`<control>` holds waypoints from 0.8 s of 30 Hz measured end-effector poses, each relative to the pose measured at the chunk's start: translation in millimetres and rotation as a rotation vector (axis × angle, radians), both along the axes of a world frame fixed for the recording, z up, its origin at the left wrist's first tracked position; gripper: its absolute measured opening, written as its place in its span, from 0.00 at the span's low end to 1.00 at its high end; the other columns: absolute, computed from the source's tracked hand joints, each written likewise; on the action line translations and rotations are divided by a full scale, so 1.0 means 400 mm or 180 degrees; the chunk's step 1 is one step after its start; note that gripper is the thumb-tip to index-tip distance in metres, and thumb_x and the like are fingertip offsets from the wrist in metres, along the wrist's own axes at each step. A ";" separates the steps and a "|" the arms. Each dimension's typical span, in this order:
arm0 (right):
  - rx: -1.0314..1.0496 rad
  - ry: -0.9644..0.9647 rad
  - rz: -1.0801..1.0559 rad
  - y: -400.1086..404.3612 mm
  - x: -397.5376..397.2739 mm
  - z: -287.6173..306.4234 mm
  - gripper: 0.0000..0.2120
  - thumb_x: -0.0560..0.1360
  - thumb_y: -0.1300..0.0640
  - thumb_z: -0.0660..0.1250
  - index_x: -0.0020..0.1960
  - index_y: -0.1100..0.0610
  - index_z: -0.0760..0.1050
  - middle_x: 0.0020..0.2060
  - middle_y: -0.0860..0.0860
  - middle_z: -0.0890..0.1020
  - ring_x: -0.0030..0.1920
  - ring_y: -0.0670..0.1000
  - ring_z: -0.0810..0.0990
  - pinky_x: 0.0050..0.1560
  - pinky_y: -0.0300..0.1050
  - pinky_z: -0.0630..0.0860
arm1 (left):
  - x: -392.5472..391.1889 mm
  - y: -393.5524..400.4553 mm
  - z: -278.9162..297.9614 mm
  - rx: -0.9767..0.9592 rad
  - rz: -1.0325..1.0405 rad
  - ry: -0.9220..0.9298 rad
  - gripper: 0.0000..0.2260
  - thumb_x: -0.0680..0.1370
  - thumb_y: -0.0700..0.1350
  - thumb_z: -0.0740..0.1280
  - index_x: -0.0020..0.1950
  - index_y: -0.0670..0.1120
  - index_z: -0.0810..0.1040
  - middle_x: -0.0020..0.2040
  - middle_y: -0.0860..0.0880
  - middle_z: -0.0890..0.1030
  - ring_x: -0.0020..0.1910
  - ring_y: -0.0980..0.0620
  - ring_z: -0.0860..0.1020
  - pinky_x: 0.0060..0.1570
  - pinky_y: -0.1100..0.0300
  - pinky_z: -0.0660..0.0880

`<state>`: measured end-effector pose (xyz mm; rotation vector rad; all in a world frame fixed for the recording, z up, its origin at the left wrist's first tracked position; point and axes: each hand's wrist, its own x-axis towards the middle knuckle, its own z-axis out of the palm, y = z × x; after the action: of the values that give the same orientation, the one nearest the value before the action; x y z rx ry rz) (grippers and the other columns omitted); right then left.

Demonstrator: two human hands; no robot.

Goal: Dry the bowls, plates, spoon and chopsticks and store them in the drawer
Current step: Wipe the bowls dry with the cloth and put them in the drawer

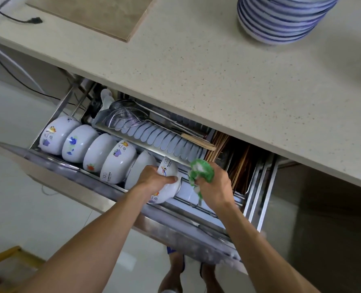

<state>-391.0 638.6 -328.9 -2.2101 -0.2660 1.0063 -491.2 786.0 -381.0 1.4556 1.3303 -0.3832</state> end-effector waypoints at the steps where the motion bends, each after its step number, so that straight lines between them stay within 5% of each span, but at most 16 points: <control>1: -0.0017 -0.0013 -0.0007 0.002 -0.001 -0.001 0.13 0.80 0.66 0.63 0.64 0.58 0.74 0.40 0.46 0.78 0.32 0.41 0.77 0.22 0.30 0.69 | -0.001 0.001 -0.006 -0.0006 -0.0015 0.0043 0.19 0.70 0.49 0.79 0.54 0.40 0.79 0.46 0.45 0.82 0.40 0.51 0.78 0.33 0.61 0.70; 10: -0.0070 -0.0058 -0.0091 0.001 -0.020 -0.012 0.14 0.80 0.64 0.64 0.65 0.57 0.75 0.44 0.51 0.81 0.35 0.45 0.81 0.31 0.41 0.80 | 0.007 -0.007 -0.033 0.0039 -0.0160 0.0192 0.22 0.71 0.50 0.79 0.57 0.40 0.77 0.54 0.43 0.82 0.54 0.42 0.80 0.50 0.54 0.77; 15: -0.0004 -0.0087 -0.0161 -0.019 -0.023 -0.005 0.14 0.79 0.65 0.63 0.64 0.59 0.74 0.40 0.47 0.78 0.33 0.41 0.77 0.22 0.29 0.69 | -0.003 -0.019 -0.011 0.0235 -0.0326 0.0084 0.15 0.76 0.45 0.73 0.60 0.43 0.78 0.57 0.43 0.82 0.55 0.42 0.80 0.57 0.49 0.78; 20: 0.0094 -0.0234 -0.0264 -0.050 -0.019 0.038 0.14 0.79 0.62 0.65 0.64 0.57 0.75 0.45 0.50 0.80 0.38 0.43 0.79 0.25 0.29 0.71 | 0.009 -0.058 0.117 0.1451 -0.1613 0.0028 0.20 0.79 0.49 0.68 0.69 0.45 0.71 0.64 0.44 0.77 0.62 0.42 0.76 0.57 0.51 0.74; 24: 0.0265 -0.0397 -0.0491 -0.097 -0.005 0.130 0.13 0.78 0.62 0.66 0.61 0.55 0.76 0.42 0.46 0.79 0.38 0.42 0.79 0.28 0.28 0.72 | 0.062 -0.114 0.262 0.2122 -0.2628 -0.0680 0.23 0.80 0.50 0.67 0.73 0.46 0.69 0.67 0.47 0.73 0.65 0.49 0.73 0.53 0.59 0.71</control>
<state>-393.1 599.6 -276.9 -2.1839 -0.1864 0.7626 -466.4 740.5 -276.3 2.5204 0.6374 -0.2963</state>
